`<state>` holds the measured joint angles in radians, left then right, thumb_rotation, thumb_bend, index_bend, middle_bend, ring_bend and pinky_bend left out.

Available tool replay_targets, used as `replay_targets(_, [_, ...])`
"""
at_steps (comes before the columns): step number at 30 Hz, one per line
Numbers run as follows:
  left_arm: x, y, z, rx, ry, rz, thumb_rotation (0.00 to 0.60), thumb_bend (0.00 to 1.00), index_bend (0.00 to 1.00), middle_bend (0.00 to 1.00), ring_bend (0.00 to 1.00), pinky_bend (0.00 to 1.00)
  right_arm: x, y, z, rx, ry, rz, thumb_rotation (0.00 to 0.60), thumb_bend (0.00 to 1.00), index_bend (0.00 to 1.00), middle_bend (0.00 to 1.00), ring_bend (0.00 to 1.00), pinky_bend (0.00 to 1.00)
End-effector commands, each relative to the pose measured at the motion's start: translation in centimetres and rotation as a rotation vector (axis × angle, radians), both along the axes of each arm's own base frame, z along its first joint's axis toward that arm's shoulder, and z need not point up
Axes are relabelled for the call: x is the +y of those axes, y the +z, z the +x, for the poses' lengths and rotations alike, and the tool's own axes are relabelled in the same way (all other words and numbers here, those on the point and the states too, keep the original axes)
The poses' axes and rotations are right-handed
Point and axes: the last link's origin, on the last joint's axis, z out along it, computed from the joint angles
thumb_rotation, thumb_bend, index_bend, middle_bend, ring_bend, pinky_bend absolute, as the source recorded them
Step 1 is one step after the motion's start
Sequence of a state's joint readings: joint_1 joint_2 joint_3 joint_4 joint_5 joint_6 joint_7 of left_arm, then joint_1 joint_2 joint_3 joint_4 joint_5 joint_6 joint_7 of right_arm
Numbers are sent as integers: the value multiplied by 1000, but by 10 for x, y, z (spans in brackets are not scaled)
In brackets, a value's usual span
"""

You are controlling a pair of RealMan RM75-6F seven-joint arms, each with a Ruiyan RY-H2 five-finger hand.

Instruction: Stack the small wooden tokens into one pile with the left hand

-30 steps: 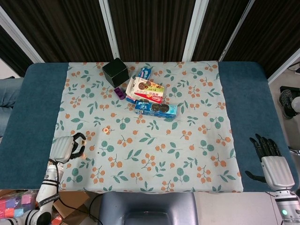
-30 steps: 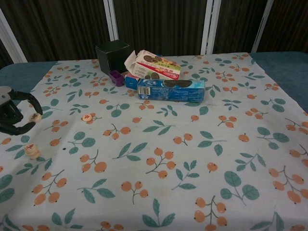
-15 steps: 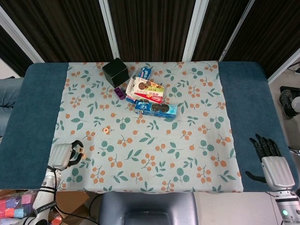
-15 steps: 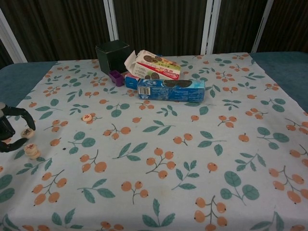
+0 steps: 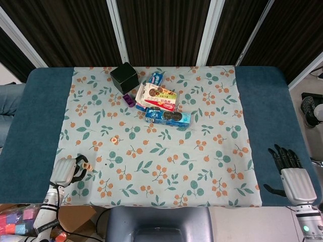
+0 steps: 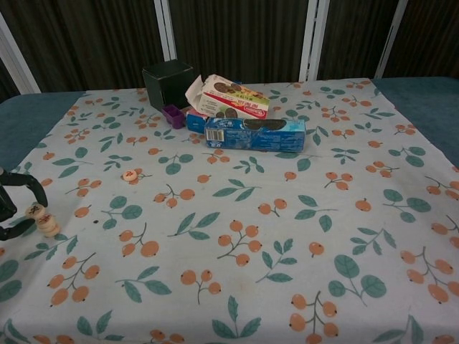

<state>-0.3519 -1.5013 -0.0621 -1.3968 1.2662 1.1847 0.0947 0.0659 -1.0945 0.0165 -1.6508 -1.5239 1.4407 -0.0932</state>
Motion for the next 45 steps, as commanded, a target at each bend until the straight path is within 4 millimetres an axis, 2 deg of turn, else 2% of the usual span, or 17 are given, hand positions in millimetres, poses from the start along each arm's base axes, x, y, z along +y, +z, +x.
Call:
replay_targets(1, [0, -2, 0, -3, 0, -6, 600, 414, 473, 1000, 1000, 1000, 0, 0, 0, 0, 0, 1, 600, 147, 0, 0, 0, 0])
replay_targets(20, [2, -6, 2, -26, 3, -1, 600, 414, 469, 1000, 1000, 1000, 0, 0, 0, -1, 1, 0, 600, 147, 0, 0, 0, 0])
replay_targets(34, [0, -7, 3, -32, 3, -10, 600, 415, 403, 1000, 1000, 1000, 2, 2, 0, -5, 2, -10, 600, 147, 0, 0, 0, 0])
replay_targets(40, [1, -5, 3, -40, 1, -3, 600, 415, 386, 1000, 1000, 1000, 1, 2, 0, -4, 1, -13, 600, 147, 0, 0, 0, 0])
replay_targets(45, [1, 2, 12, -77, -30, 24, 600, 415, 382, 1000, 1000, 1000, 1, 1, 0, -3, 2, -13, 600, 148, 0, 0, 0, 0])
